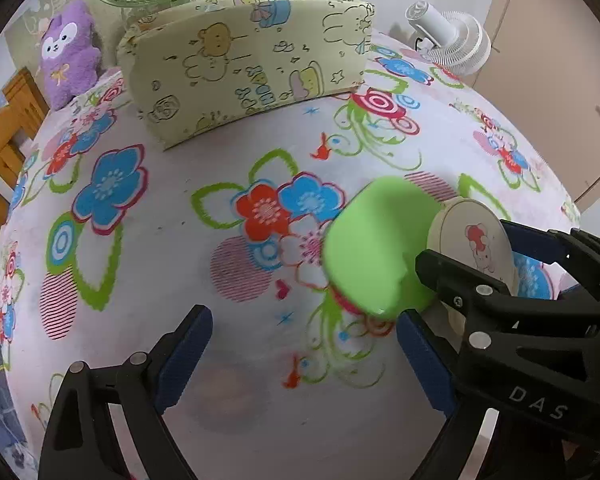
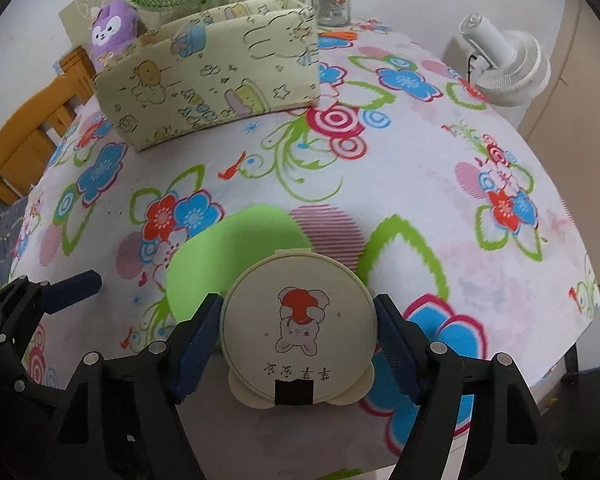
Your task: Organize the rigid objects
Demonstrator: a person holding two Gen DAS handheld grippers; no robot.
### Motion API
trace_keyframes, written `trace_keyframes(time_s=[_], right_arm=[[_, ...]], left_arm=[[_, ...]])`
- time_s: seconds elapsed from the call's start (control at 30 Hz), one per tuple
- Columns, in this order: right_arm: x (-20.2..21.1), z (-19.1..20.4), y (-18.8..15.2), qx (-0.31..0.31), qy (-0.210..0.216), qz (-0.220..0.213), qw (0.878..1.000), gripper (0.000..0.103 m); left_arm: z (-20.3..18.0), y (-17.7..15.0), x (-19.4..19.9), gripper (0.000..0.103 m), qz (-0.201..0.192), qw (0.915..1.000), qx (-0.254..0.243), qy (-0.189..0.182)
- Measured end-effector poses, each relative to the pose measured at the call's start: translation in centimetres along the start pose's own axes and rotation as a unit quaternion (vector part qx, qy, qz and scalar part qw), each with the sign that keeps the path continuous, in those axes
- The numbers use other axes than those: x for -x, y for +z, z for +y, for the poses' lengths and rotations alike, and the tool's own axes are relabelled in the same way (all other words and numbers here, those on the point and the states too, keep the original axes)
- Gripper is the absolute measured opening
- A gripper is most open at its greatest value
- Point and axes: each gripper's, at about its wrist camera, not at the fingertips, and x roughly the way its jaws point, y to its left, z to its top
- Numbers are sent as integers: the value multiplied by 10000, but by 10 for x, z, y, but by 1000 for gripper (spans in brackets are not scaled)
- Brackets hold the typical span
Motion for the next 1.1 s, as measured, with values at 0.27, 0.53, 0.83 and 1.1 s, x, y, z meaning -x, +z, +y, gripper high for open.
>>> trace_keyframes(time_s=[0.27,0.53,0.83,1.1], right_arm=[[2,-23,10,-86,-87,-28,9999,77],[0,-46,18,-103,-148,35,9998,77],[-8,-59,24,-48,-106,156,9998,77],[-14,-62,18,-211,-109,248,9994,77]], left_arm=[[-20,17,-4,95,-92,9999,-42,-84],[-33,28,-13,95,-29,9998,139,-119],[-42,35,-21,96,11,9999,117,-103],[-60,35,-22,96,-200,9960,-868,66]])
